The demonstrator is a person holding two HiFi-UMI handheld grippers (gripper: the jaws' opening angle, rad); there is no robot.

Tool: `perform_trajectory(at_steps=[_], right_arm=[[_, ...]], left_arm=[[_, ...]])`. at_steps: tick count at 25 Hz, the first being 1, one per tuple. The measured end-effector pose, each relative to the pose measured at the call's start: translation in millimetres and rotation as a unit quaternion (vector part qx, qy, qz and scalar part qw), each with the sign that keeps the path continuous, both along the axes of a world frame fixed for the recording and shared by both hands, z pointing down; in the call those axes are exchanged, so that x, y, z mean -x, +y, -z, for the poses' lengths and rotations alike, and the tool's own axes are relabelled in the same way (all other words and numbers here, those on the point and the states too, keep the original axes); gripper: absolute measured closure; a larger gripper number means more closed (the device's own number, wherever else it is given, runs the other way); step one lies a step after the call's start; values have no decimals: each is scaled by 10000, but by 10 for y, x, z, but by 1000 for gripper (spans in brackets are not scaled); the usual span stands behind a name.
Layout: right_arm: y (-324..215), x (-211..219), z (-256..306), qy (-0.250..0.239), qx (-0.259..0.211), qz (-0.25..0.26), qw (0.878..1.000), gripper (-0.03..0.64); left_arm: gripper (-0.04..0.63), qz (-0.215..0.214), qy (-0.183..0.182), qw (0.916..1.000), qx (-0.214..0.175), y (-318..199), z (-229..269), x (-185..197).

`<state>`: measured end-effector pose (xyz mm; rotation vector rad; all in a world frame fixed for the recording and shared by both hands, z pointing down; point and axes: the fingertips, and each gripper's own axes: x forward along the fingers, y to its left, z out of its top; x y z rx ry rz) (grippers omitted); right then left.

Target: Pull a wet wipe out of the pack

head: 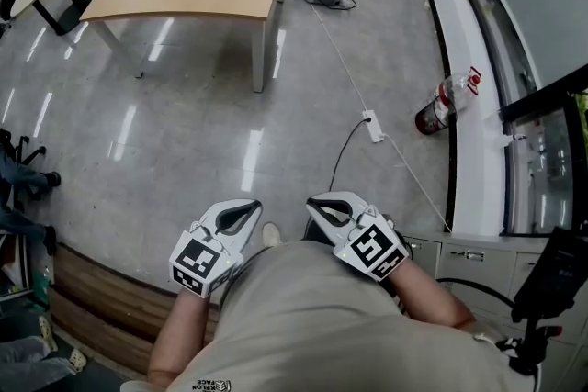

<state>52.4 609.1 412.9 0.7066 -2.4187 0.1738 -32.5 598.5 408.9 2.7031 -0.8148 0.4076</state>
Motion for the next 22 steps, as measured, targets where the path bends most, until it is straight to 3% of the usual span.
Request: perform_trajectory(at_steps=[5, 14, 22], right_arm=[[-110, 9, -12, -71, 78, -35, 9999, 615], [-433, 28, -50, -185, 138, 104, 9997, 615], [-1564, -218, -46, -461, 151, 370, 9981, 615]], left_arm=[[589, -37, -26, 10000, 15, -83, -29, -13], [589, 294, -64, 9995, -80, -465, 16, 41], [589, 584, -300, 9978, -3, -1534, 9, -256]])
